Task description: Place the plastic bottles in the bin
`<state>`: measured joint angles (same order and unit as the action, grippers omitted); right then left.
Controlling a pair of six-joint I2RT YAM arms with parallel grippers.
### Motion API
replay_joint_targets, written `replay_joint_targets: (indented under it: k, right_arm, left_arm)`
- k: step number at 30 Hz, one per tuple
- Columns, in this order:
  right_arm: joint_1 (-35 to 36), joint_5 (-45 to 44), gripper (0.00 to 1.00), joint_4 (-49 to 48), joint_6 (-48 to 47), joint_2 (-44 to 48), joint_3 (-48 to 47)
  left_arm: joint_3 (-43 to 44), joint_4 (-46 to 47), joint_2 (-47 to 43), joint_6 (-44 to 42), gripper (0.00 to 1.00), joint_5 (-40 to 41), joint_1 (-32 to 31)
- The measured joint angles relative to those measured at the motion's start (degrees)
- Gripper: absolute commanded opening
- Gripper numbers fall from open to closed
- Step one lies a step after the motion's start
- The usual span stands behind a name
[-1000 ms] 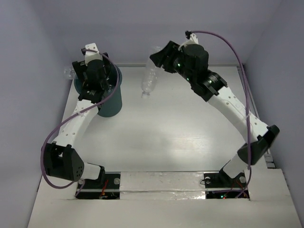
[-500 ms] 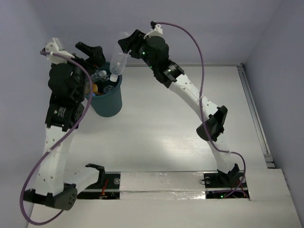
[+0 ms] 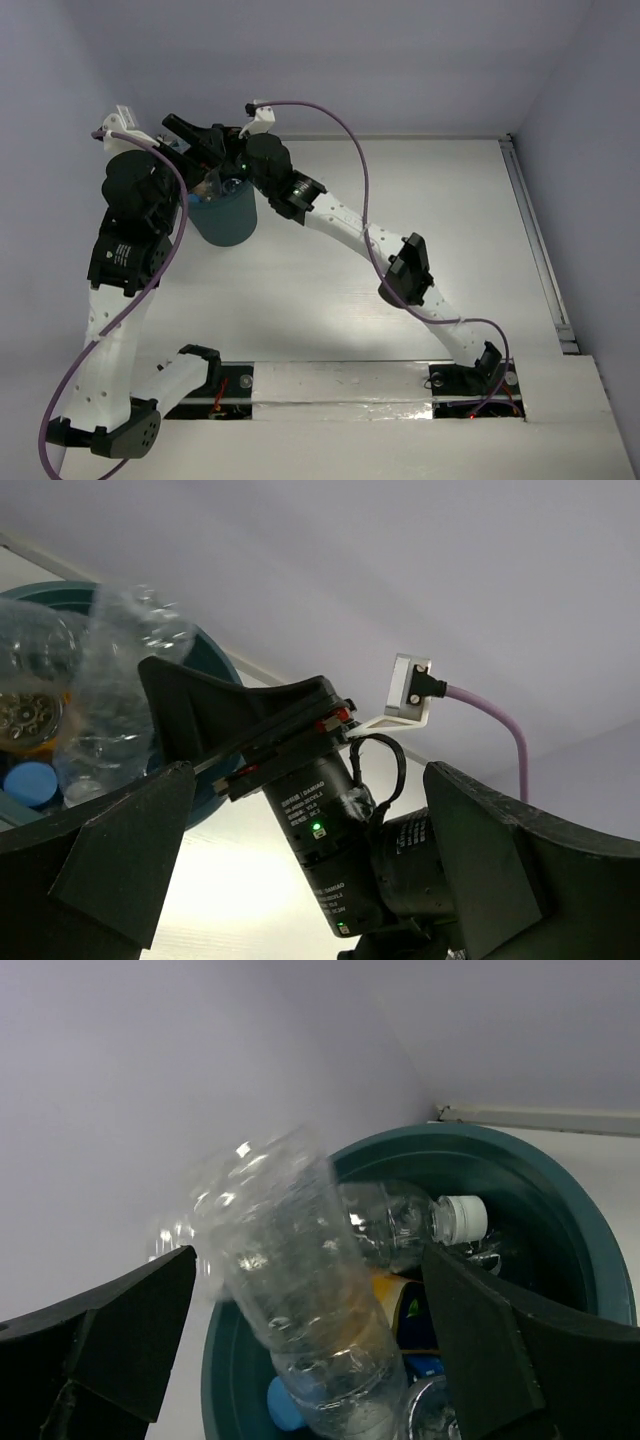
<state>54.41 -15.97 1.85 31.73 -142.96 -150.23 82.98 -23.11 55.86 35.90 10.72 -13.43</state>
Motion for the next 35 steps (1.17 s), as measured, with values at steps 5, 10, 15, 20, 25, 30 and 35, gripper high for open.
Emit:
replay_joint_targets:
  k: [5, 10, 15, 20, 25, 30, 35]
  right_arm:
    - [0.44, -0.83, 1.00, 0.33, -2.91, 2.73, 2.60]
    - [-0.83, -1.66, 1.00, 1.20, -3.78, 13.20, 10.12]
    - [-2.14, -2.51, 0.48, -0.42, -4.55, 35.43, 31.04]
    - [-2.27, -3.69, 0.00, -3.82, -3.43, 64.98, 64.35]
    - [-2.27, -6.16, 0.18, 1.33, 0.79, 93.61, 93.18]
    - [-2.34, -10.88, 0.99, 15.15, 6.58, 112.74, 103.67]
    - [-2.34, -15.78, 1.00, 22.05, 8.44, 117.24, 102.07]
  left_arm:
    - [2.43, -1.51, 0.63, -0.46, 0.99, -0.66, 0.00]
    - [8.70, -2.45, 1.84, -1.16, 0.99, -1.14, 0.00]
    - [10.71, -2.54, 0.90, -1.29, 0.99, -3.10, 0.00]
    - [7.17, -2.93, -1.62, -1.31, 0.99, -6.93, 0.00]
    - [-0.04, -4.57, -6.64, -1.07, 0.99, -10.51, 0.00]
    - [-7.45, -4.59, -12.26, 0.52, 0.99, -13.44, 0.00]
    - [-8.66, -2.84, -13.27, 1.90, 0.99, -16.31, 0.00]
